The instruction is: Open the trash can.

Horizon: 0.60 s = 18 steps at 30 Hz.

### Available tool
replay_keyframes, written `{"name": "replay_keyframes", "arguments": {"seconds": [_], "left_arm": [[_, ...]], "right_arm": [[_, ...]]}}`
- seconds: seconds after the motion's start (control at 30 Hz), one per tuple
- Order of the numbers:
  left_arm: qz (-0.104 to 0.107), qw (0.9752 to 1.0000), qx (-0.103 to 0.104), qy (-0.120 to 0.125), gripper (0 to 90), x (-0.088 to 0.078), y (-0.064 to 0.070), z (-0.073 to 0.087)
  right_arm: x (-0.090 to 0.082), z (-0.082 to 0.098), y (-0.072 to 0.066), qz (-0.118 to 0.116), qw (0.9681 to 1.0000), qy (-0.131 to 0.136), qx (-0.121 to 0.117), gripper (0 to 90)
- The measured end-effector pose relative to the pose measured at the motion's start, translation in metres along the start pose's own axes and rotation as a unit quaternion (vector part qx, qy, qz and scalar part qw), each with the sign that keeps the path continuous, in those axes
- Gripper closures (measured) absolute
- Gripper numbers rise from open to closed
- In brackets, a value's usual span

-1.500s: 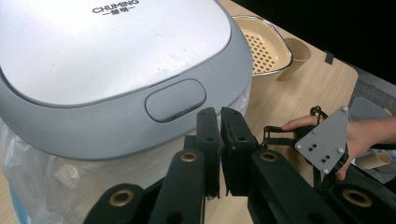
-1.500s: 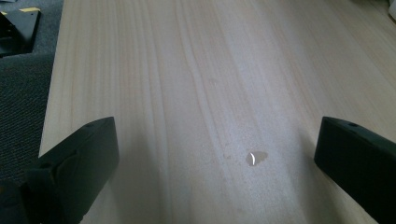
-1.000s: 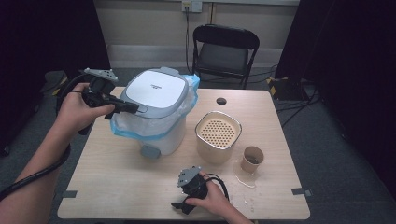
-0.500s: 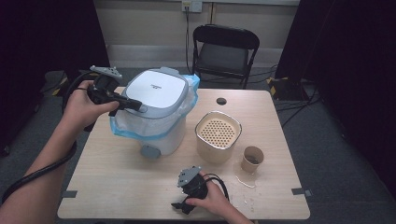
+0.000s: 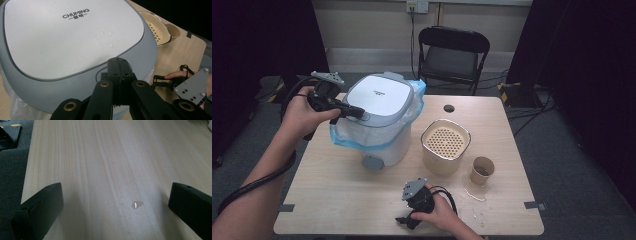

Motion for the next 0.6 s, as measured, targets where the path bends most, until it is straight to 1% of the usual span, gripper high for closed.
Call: {"name": "replay_keyframes", "arguments": {"seconds": [0.13, 0.3, 0.5, 0.6], "left_arm": [[0.0, 1.0, 0.002, 0.002, 90.0, 0.0, 0.0005, 0.0008], [-0.002, 1.0, 0.006, -0.001, 90.0, 0.0002, 0.0004, 0.0011], [-0.002, 1.0, 0.003, 0.0, 90.0, 0.0004, 0.0005, 0.002], [-0.002, 1.0, 0.006, 0.0, 90.0, 0.0004, 0.0005, 0.0024]], "right_arm": [[0.0, 0.0, 0.0001, 0.0, 1.0, 0.0, 0.0, 0.0], [0.0, 0.0, 0.0001, 0.0, 1.0, 0.0, 0.0, 0.0], [0.0, 0.0, 0.0001, 0.0, 1.0, 0.0, 0.0, 0.0], [0.0, 0.0, 0.0001, 0.0, 1.0, 0.0, 0.0, 0.0]]}}
Point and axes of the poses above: each handheld gripper's, and its own axes: x roughly forward along the jaws, z roughly out of its underside, y roughly to its right, the point moved 6 cm from there along x, roughly forward along the jaws, and after that the axes turned 6 degrees about -x, right-handed, at the moved point
